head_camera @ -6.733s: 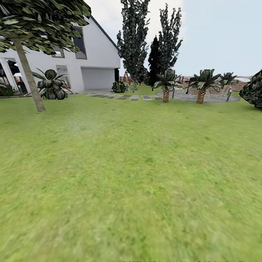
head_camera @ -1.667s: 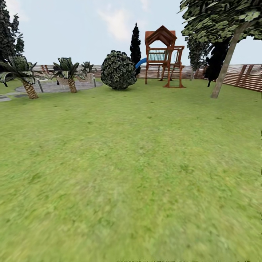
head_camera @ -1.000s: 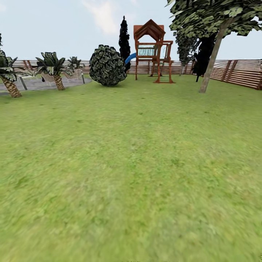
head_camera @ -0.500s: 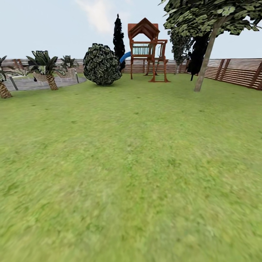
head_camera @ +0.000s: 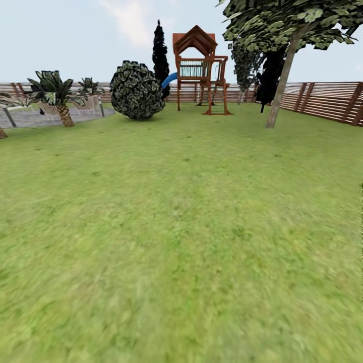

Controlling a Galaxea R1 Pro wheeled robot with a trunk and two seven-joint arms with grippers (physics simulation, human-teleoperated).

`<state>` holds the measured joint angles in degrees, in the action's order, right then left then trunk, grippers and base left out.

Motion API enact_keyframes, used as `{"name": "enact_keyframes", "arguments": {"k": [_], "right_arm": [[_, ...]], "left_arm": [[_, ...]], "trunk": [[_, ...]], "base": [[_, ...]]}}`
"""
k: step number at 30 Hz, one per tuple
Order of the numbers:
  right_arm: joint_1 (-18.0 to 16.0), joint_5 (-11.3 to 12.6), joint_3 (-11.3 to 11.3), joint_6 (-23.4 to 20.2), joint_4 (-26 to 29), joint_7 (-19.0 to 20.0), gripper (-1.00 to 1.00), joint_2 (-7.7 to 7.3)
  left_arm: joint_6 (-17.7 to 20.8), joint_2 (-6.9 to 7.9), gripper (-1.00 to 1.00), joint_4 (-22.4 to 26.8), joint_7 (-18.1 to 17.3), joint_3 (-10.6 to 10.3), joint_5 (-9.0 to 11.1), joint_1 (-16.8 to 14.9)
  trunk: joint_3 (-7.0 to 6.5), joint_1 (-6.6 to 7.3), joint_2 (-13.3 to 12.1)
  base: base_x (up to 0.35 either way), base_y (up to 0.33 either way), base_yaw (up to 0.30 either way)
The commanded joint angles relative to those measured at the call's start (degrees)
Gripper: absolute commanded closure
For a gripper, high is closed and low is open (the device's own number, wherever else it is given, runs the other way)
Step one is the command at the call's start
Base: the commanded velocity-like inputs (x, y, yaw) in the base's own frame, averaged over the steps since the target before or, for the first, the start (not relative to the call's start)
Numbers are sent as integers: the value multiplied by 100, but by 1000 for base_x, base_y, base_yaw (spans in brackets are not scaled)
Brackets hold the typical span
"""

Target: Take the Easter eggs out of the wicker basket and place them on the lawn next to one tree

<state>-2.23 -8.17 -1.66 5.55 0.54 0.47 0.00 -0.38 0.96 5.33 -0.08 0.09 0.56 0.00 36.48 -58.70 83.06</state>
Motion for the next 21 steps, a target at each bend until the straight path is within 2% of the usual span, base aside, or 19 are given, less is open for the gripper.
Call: {"name": "enact_keyframes", "arguments": {"k": [1,10,16,21], "right_arm": [[-4,-27,-14,16,-4,2,-100,-2],[-2,-35,-32,16,-8,13,-100,-10],[-3,-187,-31,32,20,-4,-100,-14],[-3,-210,-23,69,17,-27,-100,-20]], "left_arm": [[-4,0,-100,3,-1,0,6,0],[-6,0,-100,3,22,0,6,0],[-17,-60,-100,3,57,0,14,0],[-21,-63,-100,3,76,21,15,0]], "trunk": [[0,-3,2],[-5,-3,2],[-6,-3,2],[-6,-3,2]], "base": [[325,0,-93],[325,0,-14],[325,0,0],[325,0,0]]}}
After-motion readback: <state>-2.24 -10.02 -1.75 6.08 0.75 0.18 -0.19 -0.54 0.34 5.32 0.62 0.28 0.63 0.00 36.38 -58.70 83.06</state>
